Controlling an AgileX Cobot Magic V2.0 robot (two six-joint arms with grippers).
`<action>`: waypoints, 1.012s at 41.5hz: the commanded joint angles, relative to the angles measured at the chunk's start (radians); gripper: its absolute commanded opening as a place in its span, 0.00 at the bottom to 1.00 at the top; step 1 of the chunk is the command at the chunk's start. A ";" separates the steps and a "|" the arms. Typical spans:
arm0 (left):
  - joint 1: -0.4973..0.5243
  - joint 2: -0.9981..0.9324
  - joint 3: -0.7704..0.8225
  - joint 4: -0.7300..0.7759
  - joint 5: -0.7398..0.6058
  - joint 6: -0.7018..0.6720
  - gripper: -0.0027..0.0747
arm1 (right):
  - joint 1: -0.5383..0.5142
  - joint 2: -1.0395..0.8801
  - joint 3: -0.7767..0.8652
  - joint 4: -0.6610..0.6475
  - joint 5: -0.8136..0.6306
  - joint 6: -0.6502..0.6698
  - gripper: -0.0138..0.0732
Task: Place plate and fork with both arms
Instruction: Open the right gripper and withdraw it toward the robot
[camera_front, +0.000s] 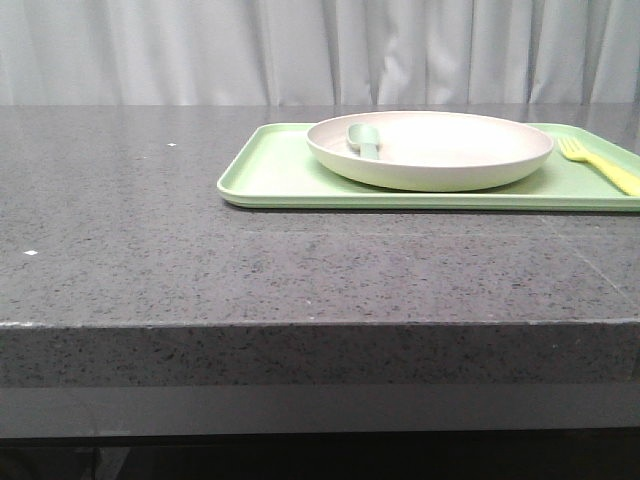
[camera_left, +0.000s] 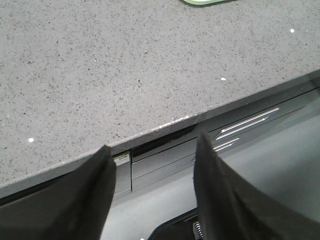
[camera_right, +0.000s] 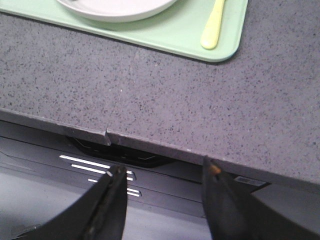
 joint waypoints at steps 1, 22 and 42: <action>0.003 0.004 -0.026 -0.008 -0.067 0.002 0.48 | -0.002 0.006 -0.018 -0.011 -0.069 -0.008 0.60; 0.003 0.004 -0.026 0.022 -0.127 -0.003 0.01 | -0.002 0.006 -0.011 -0.008 -0.117 -0.006 0.02; 0.003 0.004 -0.026 0.022 -0.125 -0.003 0.01 | -0.002 0.006 -0.011 0.023 -0.126 0.002 0.02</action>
